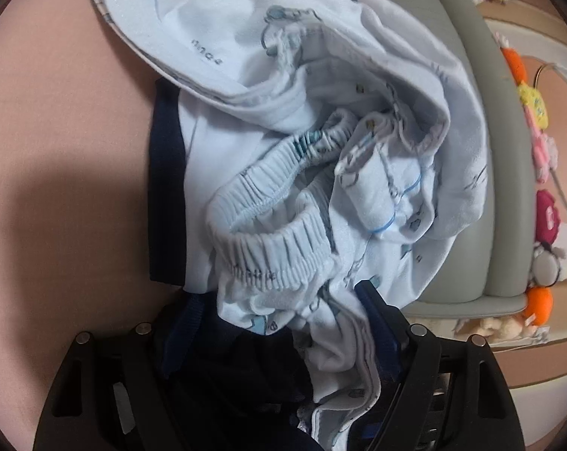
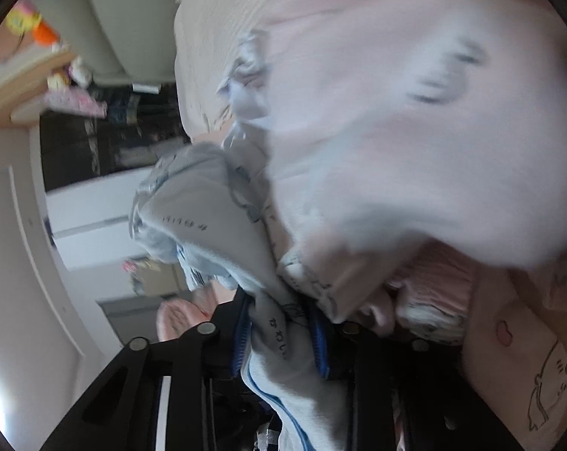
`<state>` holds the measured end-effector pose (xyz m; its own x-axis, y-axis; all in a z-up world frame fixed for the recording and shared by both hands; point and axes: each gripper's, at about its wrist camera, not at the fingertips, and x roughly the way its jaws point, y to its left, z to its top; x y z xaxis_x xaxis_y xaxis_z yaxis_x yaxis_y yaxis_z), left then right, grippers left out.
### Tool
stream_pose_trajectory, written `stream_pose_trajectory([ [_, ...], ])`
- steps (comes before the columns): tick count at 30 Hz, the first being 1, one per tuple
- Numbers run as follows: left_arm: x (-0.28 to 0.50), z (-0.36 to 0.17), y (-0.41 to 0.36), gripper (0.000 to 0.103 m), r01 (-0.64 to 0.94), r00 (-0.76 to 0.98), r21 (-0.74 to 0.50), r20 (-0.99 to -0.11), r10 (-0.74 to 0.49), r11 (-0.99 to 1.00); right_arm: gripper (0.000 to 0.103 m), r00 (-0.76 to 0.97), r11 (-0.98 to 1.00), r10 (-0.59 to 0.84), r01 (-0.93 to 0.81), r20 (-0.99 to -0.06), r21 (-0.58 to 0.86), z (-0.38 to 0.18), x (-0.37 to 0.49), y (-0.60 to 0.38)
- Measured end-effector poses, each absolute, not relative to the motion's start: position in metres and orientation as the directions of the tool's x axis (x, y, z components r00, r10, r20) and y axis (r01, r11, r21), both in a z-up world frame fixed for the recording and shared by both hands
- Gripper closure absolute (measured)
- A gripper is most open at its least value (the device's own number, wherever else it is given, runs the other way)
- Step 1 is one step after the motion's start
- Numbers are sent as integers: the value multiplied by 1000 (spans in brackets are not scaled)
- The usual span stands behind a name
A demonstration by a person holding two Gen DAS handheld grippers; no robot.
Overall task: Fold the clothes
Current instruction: 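Lift the light-blue pajama with both grippers and carry it onto open sheet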
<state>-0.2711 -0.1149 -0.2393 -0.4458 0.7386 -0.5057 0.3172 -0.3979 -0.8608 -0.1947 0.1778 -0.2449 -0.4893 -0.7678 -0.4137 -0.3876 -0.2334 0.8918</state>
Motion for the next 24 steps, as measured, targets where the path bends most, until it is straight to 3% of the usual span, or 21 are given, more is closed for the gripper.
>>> stream_pose_trajectory([
  [4, -265, -241, -134, 25, 358, -529, -882, -462, 712, -306, 85, -523, -171, -765, -396, -375, 902, -252, -187, 182],
  [14, -270, -226, -157, 75, 354, -554, -869, -493, 671, -346, 84, -509, -147, -792, -379, -338, 914, -245, -186, 179],
  [21, -276, -203, -181, 88, 301, -570, -876, -482, 665, -377, 82, -480, -209, -800, -339, -359, 917, -221, -196, 159],
  [24, -278, -193, -193, 92, 277, -577, -881, -471, 667, -383, 88, -460, -273, -804, -278, -377, 921, -209, -194, 148],
])
